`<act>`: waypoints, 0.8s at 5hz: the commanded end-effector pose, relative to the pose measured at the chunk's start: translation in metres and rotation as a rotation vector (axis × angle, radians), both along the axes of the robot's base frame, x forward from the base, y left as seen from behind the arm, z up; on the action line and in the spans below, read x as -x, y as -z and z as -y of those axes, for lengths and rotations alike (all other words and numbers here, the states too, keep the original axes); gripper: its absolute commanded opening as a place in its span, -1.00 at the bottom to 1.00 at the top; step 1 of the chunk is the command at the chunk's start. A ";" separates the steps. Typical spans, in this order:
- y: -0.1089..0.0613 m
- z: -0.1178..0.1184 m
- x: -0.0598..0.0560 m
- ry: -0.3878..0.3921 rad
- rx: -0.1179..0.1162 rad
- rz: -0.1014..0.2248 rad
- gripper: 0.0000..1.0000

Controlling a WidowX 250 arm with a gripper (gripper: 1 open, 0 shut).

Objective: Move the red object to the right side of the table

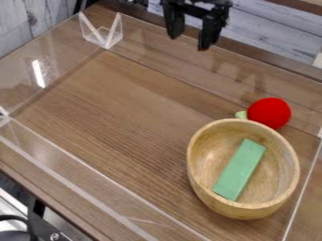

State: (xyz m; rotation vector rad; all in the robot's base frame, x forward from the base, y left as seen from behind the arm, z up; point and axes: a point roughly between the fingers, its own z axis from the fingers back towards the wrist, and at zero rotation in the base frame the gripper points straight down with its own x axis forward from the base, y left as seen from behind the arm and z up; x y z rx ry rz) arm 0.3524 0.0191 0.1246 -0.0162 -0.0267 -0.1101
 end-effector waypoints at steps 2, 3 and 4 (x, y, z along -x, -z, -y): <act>-0.015 0.008 -0.010 0.003 -0.018 0.038 1.00; -0.012 0.011 -0.010 0.005 -0.023 0.028 1.00; -0.009 0.009 -0.007 -0.062 -0.029 0.020 1.00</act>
